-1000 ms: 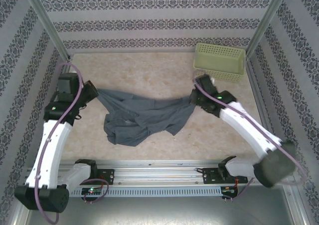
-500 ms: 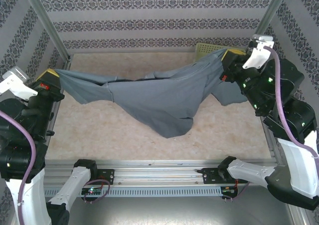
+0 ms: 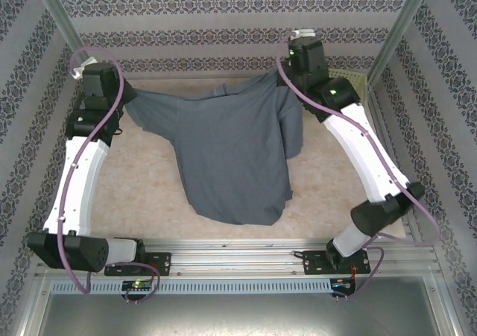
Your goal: Fold the inside-out t-shirt
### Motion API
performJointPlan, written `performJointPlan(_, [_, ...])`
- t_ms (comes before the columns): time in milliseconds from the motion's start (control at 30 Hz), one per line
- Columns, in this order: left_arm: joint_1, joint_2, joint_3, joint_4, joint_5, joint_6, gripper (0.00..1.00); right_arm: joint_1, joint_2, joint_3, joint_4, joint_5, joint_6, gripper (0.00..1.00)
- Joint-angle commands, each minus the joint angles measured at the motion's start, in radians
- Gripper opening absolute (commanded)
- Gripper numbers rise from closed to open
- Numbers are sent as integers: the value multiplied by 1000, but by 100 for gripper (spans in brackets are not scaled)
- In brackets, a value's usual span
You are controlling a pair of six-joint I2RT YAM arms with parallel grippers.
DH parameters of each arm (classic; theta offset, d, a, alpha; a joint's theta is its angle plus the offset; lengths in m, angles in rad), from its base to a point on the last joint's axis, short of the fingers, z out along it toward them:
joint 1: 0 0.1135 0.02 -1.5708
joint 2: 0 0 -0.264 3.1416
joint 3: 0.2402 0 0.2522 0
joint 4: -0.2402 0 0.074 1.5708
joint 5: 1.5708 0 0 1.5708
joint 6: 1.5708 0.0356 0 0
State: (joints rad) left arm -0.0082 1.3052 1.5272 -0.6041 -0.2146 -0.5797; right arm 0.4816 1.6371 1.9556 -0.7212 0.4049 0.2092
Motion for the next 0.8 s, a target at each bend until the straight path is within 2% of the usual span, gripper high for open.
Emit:
performJointPlan(0, [22, -115, 43, 83, -11, 8, 0, 6, -93, 41, 54, -20, 10, 0])
performJointPlan(267, [24, -344, 92, 51, 13, 40, 0, 124, -320, 27, 56, -49, -6, 0])
performJointPlan(467, [24, -444, 212, 20, 9, 74, 0, 221, -441, 88, 55, -97, 6, 0])
performJointPlan(600, [24, -433, 313, 10, 17, 105, 0, 256, -452, 153, 56, -119, -8, 0])
performJointPlan(767, [24, -321, 363, 5, 0, 117, 0, 255, -367, 216, 64, 16, -104, 0])
